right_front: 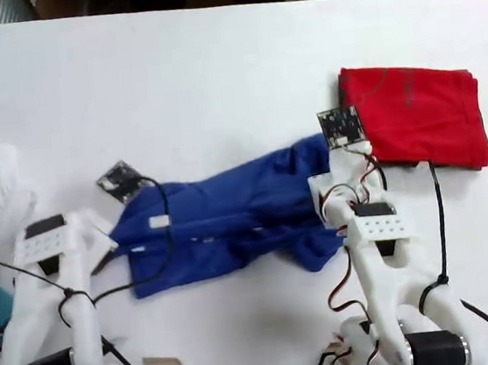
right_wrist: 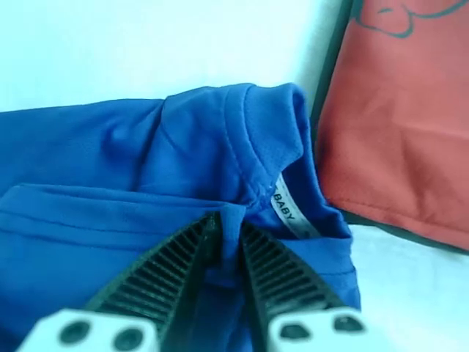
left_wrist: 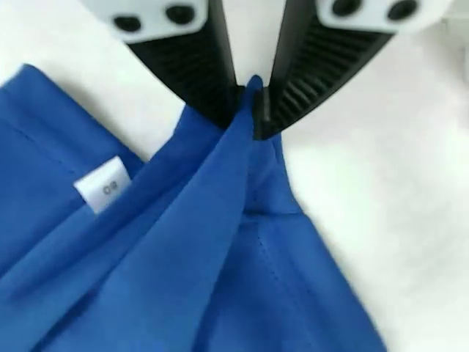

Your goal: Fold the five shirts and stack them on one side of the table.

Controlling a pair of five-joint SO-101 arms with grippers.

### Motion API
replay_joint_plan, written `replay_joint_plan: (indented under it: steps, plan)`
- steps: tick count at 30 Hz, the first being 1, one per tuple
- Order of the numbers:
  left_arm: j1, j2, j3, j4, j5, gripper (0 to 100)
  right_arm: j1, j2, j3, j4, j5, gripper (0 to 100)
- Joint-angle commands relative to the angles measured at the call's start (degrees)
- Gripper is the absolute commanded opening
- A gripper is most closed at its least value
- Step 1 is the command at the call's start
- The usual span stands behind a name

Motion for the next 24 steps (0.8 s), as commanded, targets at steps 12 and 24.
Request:
replay_joint_plan:
  steps: [12, 24]
  plan:
    - [-6.6, -0.4, -5.6, 11.4, -4.2, 21, -0.4, -0.1, -0.3, -1.2, -0.4, 2.0]
    - [0.9, 0.0, -16.7, 34.1, -9.8, 21, -0.4, -0.1, -0.3, -1.2, -0.4, 2.0]
